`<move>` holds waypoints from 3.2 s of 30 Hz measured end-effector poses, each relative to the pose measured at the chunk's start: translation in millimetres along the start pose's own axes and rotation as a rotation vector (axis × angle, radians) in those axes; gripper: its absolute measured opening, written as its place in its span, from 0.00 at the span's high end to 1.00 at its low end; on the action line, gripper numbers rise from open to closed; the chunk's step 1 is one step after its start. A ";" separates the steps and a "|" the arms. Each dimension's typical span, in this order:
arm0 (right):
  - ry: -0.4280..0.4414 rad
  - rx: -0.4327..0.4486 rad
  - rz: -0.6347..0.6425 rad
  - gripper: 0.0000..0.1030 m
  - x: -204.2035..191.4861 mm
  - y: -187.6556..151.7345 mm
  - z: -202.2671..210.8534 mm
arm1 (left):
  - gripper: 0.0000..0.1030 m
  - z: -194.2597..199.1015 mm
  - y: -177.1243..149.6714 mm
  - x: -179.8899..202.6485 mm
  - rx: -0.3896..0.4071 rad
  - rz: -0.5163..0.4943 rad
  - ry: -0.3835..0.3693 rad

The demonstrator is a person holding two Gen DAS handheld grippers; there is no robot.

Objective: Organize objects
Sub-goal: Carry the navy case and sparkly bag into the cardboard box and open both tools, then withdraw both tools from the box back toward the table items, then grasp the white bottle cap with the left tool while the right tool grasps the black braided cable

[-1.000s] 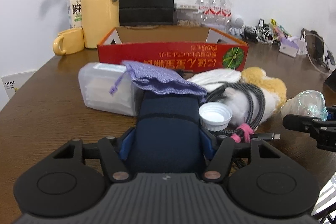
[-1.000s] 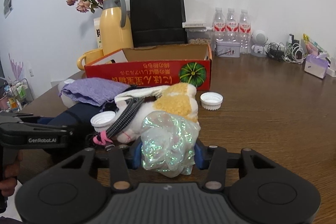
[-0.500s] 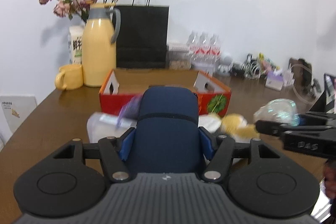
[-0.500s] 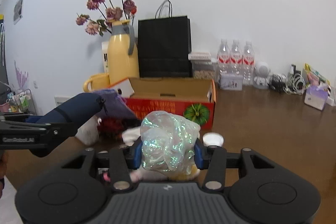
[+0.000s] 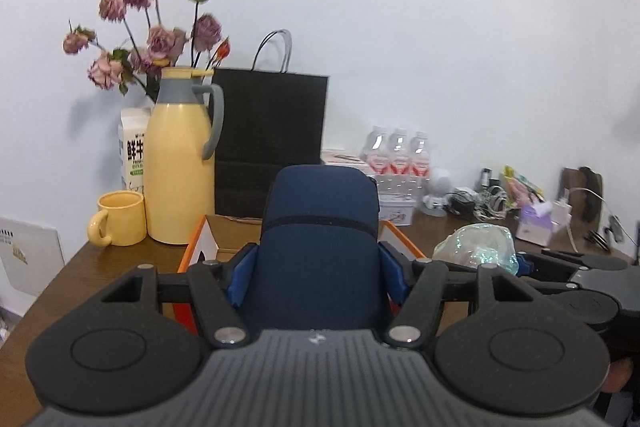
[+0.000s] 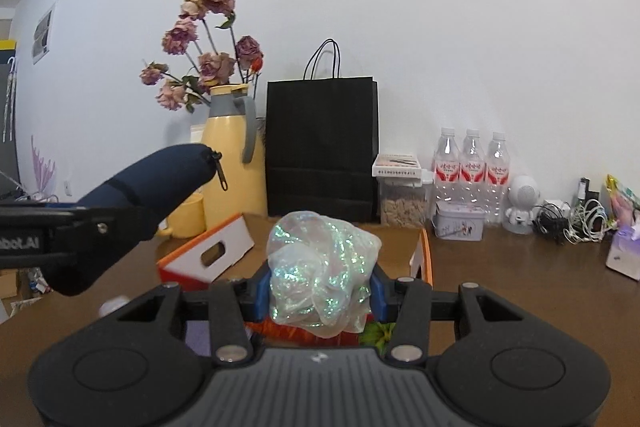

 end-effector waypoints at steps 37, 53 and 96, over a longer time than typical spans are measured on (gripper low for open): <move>-0.071 -0.189 -0.070 0.00 36.4 -10.1 -163.0 | 0.00 -174.2 -23.4 -34.5 -0.225 0.047 0.145; -0.064 -0.064 -0.040 0.00 27.3 16.1 -119.3 | 0.00 -121.3 4.8 -26.9 -0.097 0.058 0.102; -0.074 -0.194 -0.001 0.00 -1.4 -96.4 47.1 | 0.00 53.5 -99.2 -44.4 -0.240 0.051 0.112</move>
Point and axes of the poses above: each gripper's, at about its wrist camera, not at the fingertips, and z roughly against the way its jaws point, x to its right, y to its top, the point moved 5 cm from there along -z, roughly the way its jaws point, and after that the axes turned 6 degrees about -z, right-handed, at the moved point
